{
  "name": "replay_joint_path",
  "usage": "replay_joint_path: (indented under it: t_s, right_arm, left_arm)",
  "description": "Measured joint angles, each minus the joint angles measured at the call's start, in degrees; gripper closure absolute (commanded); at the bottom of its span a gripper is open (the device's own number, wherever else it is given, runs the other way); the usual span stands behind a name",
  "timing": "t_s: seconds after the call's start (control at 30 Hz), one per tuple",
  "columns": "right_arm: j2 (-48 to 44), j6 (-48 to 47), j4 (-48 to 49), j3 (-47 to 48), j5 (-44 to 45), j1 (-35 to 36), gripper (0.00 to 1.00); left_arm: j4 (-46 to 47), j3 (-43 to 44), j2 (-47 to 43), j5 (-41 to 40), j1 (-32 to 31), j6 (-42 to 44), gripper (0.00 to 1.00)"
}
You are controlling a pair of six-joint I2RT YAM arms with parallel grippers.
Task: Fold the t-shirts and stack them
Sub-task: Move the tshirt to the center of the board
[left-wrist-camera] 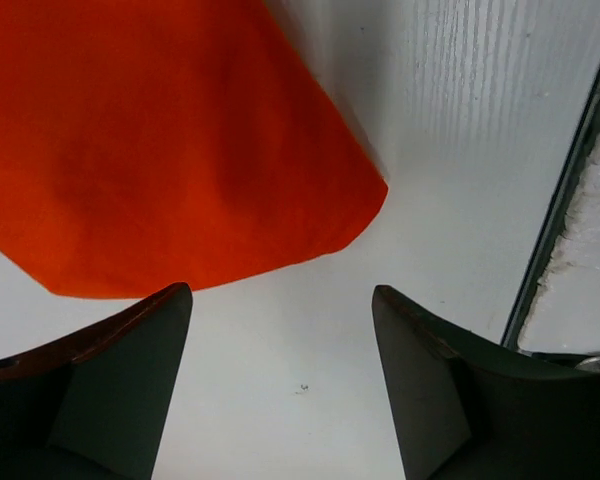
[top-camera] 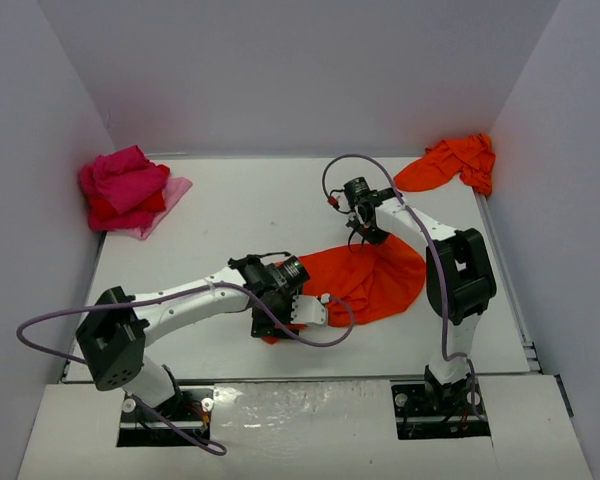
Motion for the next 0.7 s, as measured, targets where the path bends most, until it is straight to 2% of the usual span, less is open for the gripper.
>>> replay_joint_path:
  t_s: [0.17, 0.47, 0.53, 0.63, 0.67, 0.7]
  right_arm:
    - [0.00, 0.78, -0.08, 0.00, 0.57, -0.29, 1.00]
    - [0.00, 0.97, -0.08, -0.02, 0.54, -0.34, 0.99]
    - [0.00, 0.97, -0.08, -0.02, 0.53, -0.35, 0.95]
    - [0.00, 0.95, -0.08, -0.02, 0.39, -0.35, 0.88]
    - [0.00, 0.92, -0.08, -0.02, 0.31, -0.37, 0.83]
    - [0.00, 0.88, -0.08, -0.02, 0.23, -0.40, 0.78]
  left_arm:
    - [4.73, -1.42, 6.32, -4.22, -4.77, 0.99, 0.30]
    - [8.42, -1.68, 13.14, -5.32, -4.63, 1.78, 0.30]
    - [8.52, -1.69, 13.33, -5.34, -4.63, 1.96, 0.30]
    - [8.60, -1.69, 13.33, -5.46, -4.61, 1.98, 0.46]
    - [8.72, -1.73, 13.33, -5.46, -4.57, 2.04, 0.59]
    - [8.90, -1.79, 13.33, -5.44, -4.54, 2.10, 0.89]
